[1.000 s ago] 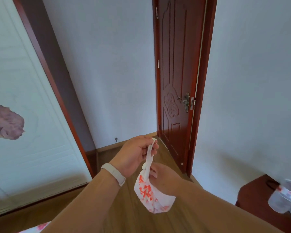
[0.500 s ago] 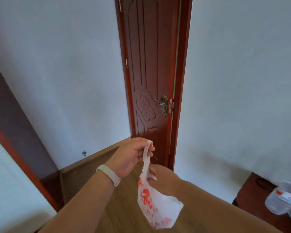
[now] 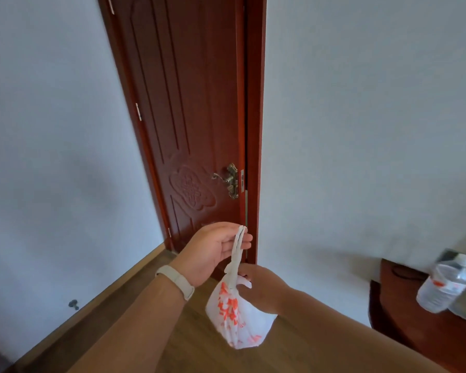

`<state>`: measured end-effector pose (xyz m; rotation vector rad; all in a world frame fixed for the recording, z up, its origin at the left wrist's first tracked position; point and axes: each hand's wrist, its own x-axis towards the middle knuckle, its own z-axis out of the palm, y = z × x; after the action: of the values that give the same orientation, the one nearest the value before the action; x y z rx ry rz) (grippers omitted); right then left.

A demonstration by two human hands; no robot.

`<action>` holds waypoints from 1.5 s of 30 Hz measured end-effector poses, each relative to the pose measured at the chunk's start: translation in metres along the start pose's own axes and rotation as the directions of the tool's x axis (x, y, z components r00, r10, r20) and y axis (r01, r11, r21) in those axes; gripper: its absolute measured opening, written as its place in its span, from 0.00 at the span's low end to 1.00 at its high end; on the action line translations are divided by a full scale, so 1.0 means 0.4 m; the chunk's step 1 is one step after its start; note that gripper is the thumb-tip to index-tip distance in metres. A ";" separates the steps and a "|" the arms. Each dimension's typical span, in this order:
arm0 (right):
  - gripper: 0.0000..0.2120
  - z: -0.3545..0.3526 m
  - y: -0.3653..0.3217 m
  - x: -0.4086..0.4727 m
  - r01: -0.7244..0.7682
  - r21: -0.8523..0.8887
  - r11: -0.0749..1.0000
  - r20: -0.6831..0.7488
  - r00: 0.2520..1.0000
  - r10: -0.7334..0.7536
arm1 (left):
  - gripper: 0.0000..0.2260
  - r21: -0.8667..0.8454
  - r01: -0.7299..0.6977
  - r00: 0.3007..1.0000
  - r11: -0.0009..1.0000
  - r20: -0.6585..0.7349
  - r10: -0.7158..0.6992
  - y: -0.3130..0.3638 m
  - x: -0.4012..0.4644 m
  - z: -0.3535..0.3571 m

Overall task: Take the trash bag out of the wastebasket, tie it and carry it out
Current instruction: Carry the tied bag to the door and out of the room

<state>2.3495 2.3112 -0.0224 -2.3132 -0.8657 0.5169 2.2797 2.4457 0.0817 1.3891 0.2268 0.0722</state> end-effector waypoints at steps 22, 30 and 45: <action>0.16 -0.069 0.240 0.496 -0.135 0.040 0.990 0.011 0.991 0.135 | 0.11 -0.009 0.216 0.976 0.976 0.040 -0.216 -0.067 0.585 -0.114; 0.17 -0.169 0.344 0.640 -0.177 0.041 0.983 -0.027 0.984 0.178 | 0.12 0.073 0.243 0.964 0.967 0.095 -0.250 -0.056 0.797 -0.060; 0.19 -0.178 0.445 0.756 -0.360 0.029 0.932 -0.107 0.926 0.361 | 0.13 0.089 0.324 0.873 0.942 0.355 -0.334 -0.117 1.041 -0.066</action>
<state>2.6832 2.3839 -0.1300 -2.4781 -0.3810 0.5365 2.6769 2.5393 -0.0168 1.3459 0.1490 -0.4740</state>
